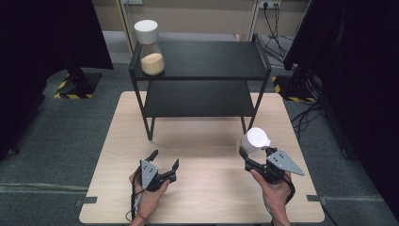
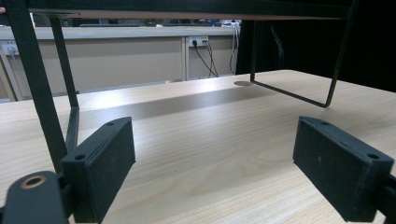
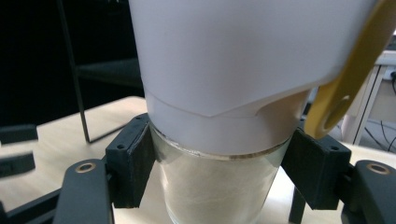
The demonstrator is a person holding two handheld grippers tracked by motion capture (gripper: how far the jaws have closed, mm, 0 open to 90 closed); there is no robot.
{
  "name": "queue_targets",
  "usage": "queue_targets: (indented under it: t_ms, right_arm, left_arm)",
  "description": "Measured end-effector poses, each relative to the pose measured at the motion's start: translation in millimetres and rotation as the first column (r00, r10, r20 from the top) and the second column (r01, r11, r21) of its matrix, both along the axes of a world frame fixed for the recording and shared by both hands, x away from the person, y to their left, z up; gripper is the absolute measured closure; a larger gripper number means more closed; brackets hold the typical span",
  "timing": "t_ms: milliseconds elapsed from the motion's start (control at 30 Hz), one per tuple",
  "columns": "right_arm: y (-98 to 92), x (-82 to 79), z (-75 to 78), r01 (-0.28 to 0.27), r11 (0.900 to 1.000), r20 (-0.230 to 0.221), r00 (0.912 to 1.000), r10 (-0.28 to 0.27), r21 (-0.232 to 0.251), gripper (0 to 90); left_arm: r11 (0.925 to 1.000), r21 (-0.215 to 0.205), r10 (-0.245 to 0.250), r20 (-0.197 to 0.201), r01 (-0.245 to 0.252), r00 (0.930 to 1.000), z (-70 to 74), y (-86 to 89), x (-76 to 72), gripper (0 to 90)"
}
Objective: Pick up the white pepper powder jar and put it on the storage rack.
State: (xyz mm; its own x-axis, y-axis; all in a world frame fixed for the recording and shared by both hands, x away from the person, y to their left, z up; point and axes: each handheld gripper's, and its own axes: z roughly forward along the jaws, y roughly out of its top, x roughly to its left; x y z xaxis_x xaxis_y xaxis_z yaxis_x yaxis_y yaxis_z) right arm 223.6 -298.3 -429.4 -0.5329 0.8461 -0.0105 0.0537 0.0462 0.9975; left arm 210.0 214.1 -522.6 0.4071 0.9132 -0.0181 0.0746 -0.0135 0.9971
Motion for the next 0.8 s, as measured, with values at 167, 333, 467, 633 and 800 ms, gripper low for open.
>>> queue_targets:
  t_ms: [167,333,467,633,800]
  right_arm:
    - [3.0,3.4,9.2,0.014,1.000,0.025,0.9996,-0.014,0.021,30.9]
    - [4.8,6.4,18.5,0.019,0.999,0.048,0.9986,-0.020,0.029,30.9]
    - [6.4,9.9,26.4,0.025,0.999,0.064,0.9976,-0.027,0.037,30.9]
    - [9.2,13.5,35.0,0.032,0.998,0.086,0.9957,-0.036,0.050,30.9]
    - [13.0,17.1,44.5,0.039,0.997,0.111,0.9927,-0.046,0.063,30.9]
  left_arm:
    - [1.0000,0.000,0.000,0.001,0.000,1.0000,-0.1,-0.1,-0.1,12.4]
    - [1.0000,0.001,0.001,0.002,-0.001,1.0000,-0.3,-0.2,-0.2,12.4]
    - [1.0000,0.000,0.001,0.001,-0.001,1.0000,-0.2,-0.2,-0.1,12.4]
    - [1.0000,0.000,0.002,0.001,-0.002,1.0000,-0.2,-0.3,-0.2,12.4]
    - [1.0000,-0.001,0.002,0.002,-0.002,1.0000,-0.3,-0.3,-0.3,12.4]
